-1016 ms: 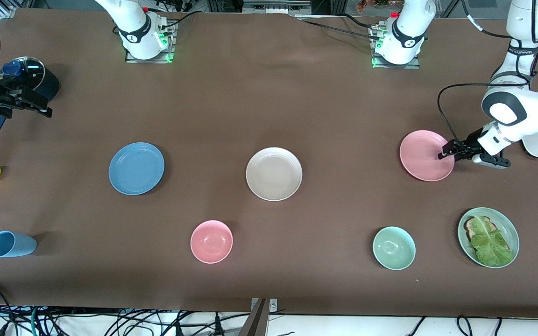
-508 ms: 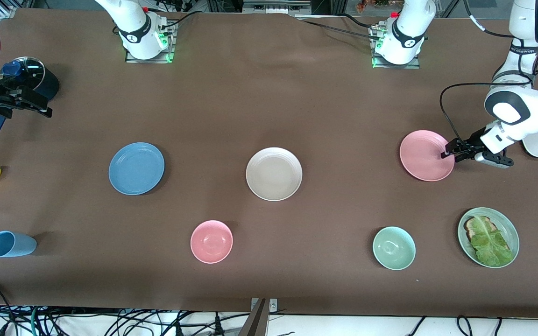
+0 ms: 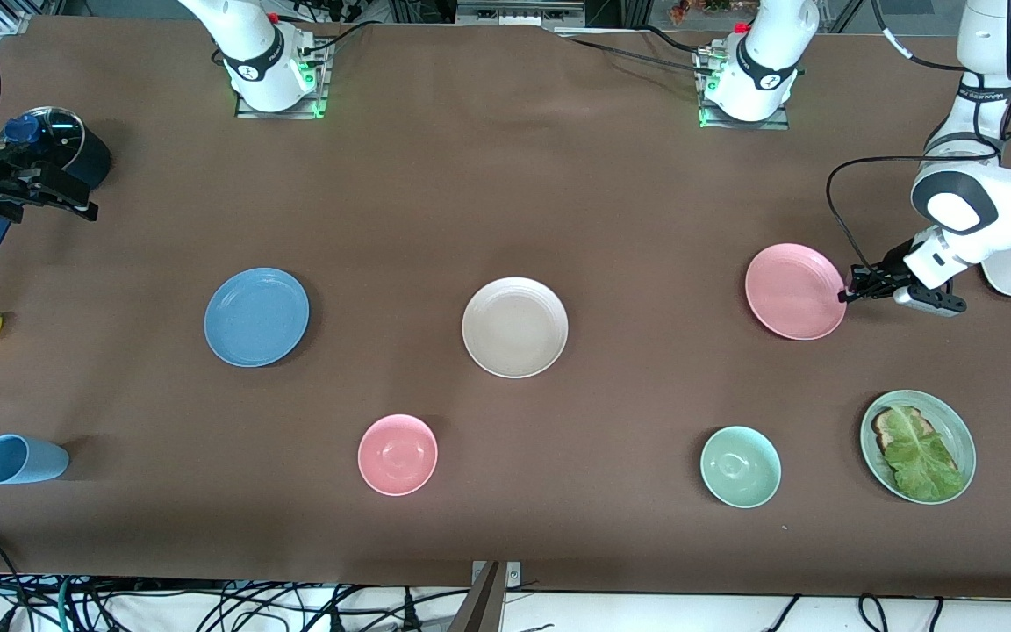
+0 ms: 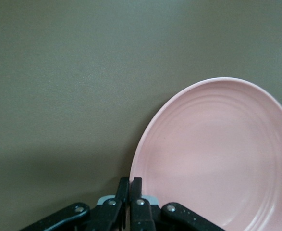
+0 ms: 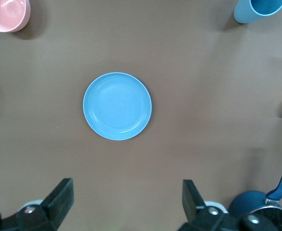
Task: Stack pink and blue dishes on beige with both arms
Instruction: 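Close the left gripper on the pink plate's rim, then slide the pink plate with the left gripper onto the beige plate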
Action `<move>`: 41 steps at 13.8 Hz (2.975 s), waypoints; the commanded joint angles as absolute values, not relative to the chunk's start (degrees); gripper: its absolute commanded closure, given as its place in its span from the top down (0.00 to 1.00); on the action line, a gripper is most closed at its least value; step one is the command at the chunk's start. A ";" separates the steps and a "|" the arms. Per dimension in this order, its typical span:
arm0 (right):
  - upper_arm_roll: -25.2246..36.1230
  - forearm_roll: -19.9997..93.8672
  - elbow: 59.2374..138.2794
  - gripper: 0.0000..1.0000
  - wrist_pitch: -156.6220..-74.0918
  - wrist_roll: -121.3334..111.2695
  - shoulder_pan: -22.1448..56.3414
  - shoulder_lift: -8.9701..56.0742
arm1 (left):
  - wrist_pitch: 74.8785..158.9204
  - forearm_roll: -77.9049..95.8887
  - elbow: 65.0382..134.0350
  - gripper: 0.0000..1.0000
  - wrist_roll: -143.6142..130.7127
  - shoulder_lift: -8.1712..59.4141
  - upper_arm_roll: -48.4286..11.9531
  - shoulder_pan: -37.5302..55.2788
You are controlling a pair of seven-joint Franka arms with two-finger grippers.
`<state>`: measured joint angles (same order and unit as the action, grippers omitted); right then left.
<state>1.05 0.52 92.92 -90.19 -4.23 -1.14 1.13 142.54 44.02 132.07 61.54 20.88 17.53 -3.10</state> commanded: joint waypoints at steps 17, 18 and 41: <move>0.97 1.14 91.76 1.00 -89.12 -4.66 -2.20 1.58 | 140.36 20.94 127.62 0.00 29.39 10.90 8.37 -1.85; 0.97 1.14 91.76 1.00 -89.12 -4.66 -2.20 1.58 | 140.27 18.31 127.18 0.00 25.79 10.29 6.78 -1.85; 0.97 1.23 91.76 1.00 -89.12 -4.57 -2.20 1.58 | 134.91 -1.22 113.13 0.00 -40.66 16.68 -16.44 10.17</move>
<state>1.27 0.52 92.92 -90.14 -4.23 -1.52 1.17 134.46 1.53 117.14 -33.95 12.97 -16.72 6.78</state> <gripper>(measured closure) 0.000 0.956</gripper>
